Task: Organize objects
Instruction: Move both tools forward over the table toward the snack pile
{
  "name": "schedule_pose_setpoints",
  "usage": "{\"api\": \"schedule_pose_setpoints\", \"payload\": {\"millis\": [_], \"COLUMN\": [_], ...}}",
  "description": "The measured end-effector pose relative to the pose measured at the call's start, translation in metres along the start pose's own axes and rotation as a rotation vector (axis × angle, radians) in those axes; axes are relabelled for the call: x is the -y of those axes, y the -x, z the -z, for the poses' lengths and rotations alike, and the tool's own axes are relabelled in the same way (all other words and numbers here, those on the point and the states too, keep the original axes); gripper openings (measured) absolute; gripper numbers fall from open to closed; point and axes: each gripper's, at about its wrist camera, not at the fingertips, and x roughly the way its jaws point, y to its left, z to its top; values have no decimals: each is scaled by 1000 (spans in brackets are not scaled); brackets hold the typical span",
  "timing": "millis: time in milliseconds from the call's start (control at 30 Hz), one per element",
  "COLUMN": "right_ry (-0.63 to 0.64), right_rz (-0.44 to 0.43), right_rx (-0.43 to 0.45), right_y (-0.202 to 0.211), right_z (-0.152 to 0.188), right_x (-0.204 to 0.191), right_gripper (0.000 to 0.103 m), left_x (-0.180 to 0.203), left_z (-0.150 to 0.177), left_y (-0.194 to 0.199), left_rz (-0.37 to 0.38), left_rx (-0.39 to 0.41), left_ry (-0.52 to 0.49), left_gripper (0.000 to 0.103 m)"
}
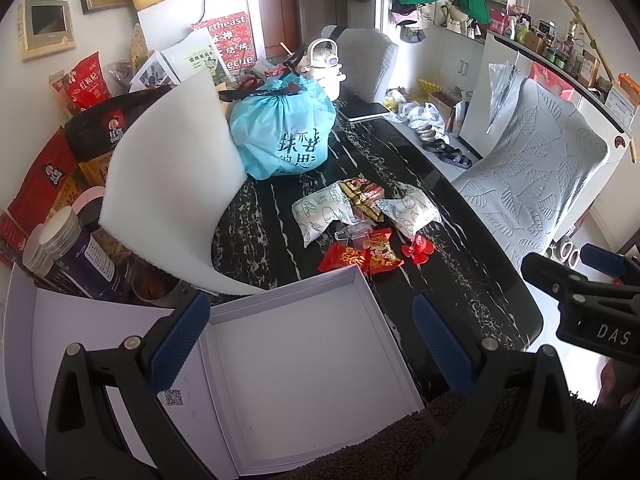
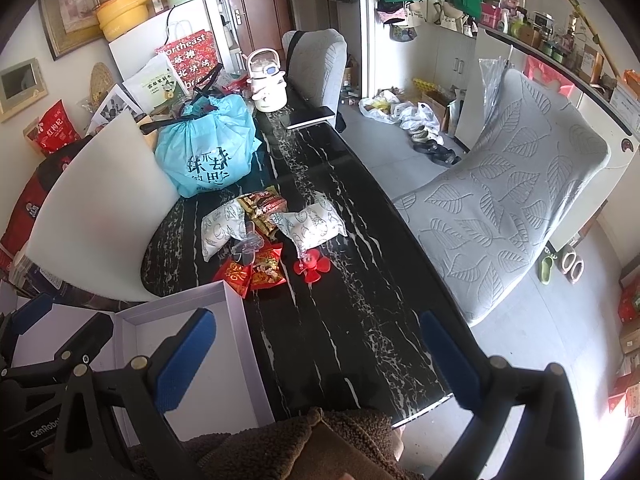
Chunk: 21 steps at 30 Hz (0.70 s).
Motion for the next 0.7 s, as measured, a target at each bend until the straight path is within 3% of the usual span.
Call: {"api": "schedule_pose_setpoints", "payload": {"millis": [267, 700], "right_ry": [-16, -17], "right_rz": [31, 41], "right_rx": [-18, -64], "right_y": [3, 4], "right_z": [5, 5], "right_x": [-4, 16], "right_gripper": [103, 103], "left_x": [1, 12], "left_z": [2, -8], "left_y": [0, -1], "left_rz": [20, 37], "left_rx": [12, -36], "left_ry": [-52, -20], "left_gripper": [102, 102]}}
